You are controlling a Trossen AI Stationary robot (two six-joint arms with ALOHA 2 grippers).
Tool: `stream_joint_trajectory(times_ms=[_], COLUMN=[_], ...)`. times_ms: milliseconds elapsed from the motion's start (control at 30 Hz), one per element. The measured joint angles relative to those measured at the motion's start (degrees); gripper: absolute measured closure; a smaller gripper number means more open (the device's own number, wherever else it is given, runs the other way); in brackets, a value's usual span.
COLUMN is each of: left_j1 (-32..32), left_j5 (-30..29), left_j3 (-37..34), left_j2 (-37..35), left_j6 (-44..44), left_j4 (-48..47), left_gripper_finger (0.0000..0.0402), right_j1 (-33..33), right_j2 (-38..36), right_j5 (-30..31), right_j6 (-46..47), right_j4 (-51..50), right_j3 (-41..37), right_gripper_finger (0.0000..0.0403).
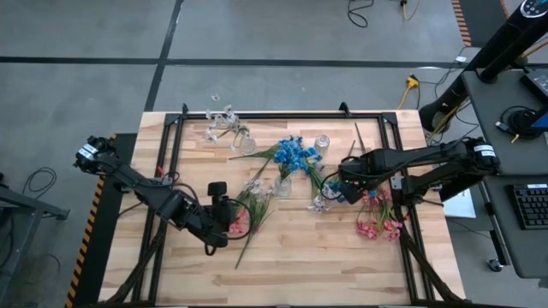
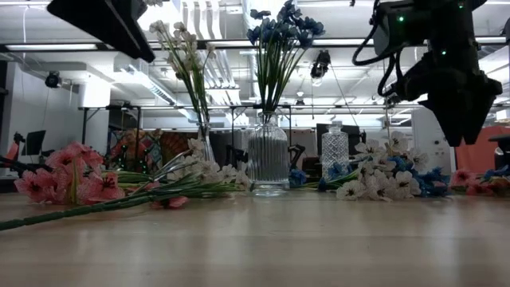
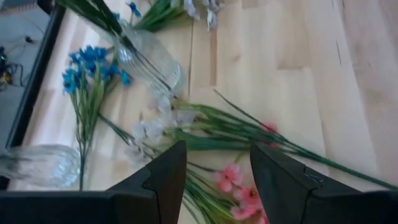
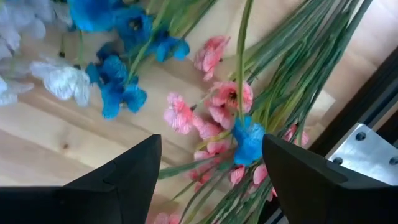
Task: Sort flowers into vase by color
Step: Put the left pink flowers into the right transparent vase
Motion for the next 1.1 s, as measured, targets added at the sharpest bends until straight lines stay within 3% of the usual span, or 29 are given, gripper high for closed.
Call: stream_joint_trajectory(times_ms=[233,500,700,867,1100], left_j1=[1.56,5.26,5.55,5.55,5.52], left_j5=[-0.01,-2.04,-1.71,1.89,2.04], left_j3=[0.35,0.96,0.9,0.58,-1.19], left_j2=[0.0,-0.02,-0.02,-0.02,0.0], left_j6=[5.67,6.18,-4.25,-17.26,-23.06], left_j4=[0.41,0.83,-2.85,-9.66,-10.17], left_gripper_finger=[0.024,0.024,0.024,0.024,0.024], right_j1=[-0.33,-1.16,-0.56,0.87,3.26], right_j2=[-0.02,0.02,0.26,0.26,0.26], right_j5=[6.99,11.3,11.27,11.15,11.12], right_j6=[-4.55,-18.78,-21.71,-21.86,-22.02], right_j4=[5.27,29.45,38.56,36.7,32.65], right_j3=[1.48,1.73,1.7,1.68,1.64], right_gripper_finger=[0.0143,0.0146,0.0155,0.0162,0.0165])
